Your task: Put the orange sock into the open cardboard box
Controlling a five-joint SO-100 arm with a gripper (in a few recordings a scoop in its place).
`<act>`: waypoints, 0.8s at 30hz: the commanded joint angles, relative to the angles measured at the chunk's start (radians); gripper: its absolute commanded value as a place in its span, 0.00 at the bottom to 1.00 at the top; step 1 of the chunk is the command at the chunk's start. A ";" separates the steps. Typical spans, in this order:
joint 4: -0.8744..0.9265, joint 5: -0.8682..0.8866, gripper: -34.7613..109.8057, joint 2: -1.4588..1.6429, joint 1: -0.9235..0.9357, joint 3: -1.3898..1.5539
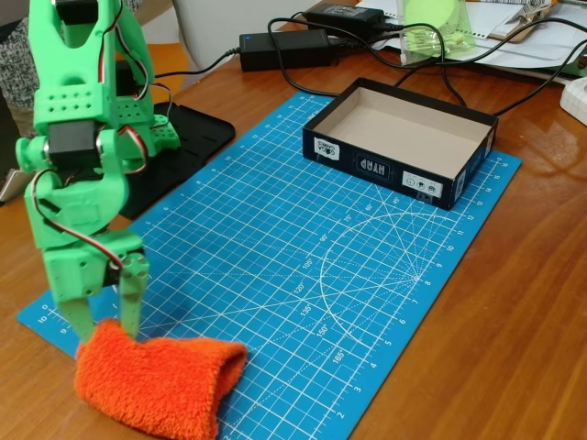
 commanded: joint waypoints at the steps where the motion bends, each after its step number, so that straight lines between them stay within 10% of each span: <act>1: 0.011 0.189 0.24 0.187 -0.101 0.046; 14: 0.051 1.390 0.24 0.836 -0.698 0.314; 24: -0.029 1.813 0.24 1.114 -1.095 0.778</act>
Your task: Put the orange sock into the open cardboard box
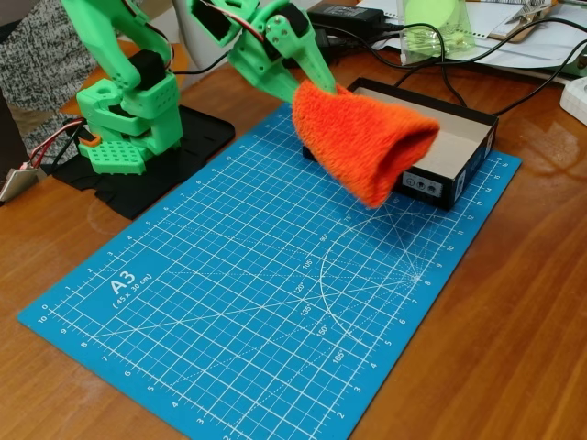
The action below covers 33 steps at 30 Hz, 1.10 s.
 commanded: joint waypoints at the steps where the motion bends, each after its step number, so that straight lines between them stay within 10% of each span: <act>1: -0.054 0.092 0.24 0.103 -0.104 0.114; 13: -0.285 0.000 0.24 0.279 -0.304 0.155; 33: -0.517 0.074 0.24 -0.307 -0.383 0.026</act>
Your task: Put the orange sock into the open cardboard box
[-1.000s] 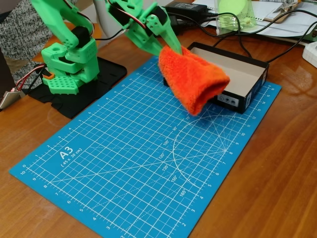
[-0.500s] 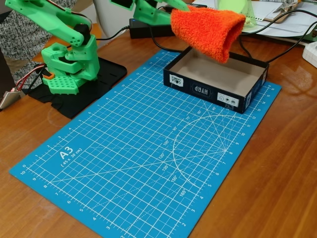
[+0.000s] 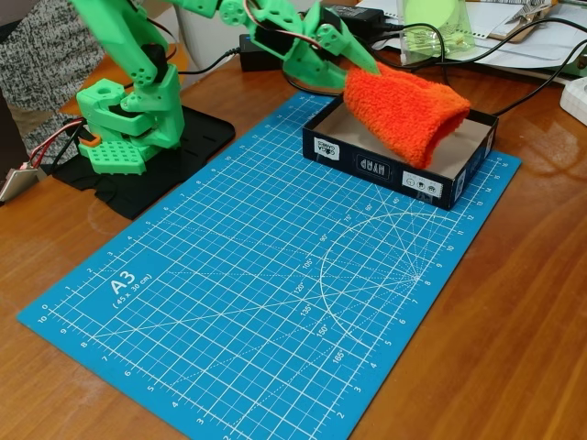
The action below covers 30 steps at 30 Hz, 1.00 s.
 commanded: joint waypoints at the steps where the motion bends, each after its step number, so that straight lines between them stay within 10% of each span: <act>1: 0.018 -0.009 0.24 -0.032 -0.037 -0.061; 7: 0.109 0.117 0.49 -0.026 -0.011 -0.092; 23: 0.241 0.219 0.37 0.357 0.337 -0.031; 30: 0.364 -0.002 0.31 0.732 0.632 0.101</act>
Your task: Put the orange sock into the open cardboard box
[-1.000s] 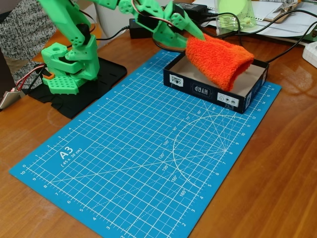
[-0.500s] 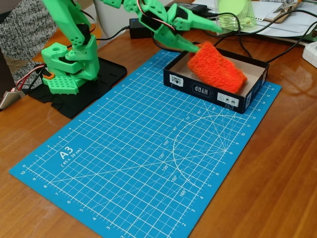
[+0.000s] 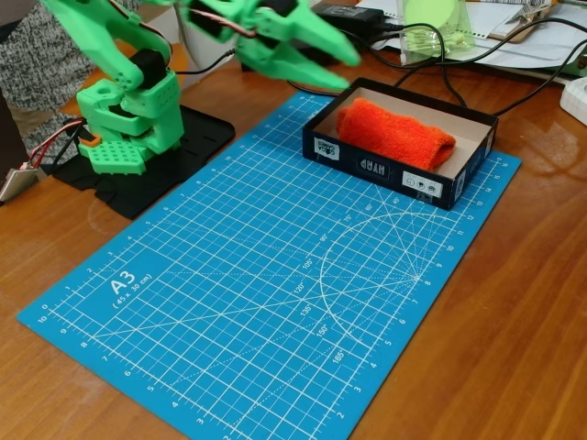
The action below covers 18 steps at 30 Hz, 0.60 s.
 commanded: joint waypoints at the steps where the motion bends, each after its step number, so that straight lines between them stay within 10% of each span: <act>1: 0.086 -0.066 0.30 0.199 0.149 0.067; 18: 0.600 -0.080 0.24 0.730 0.215 0.520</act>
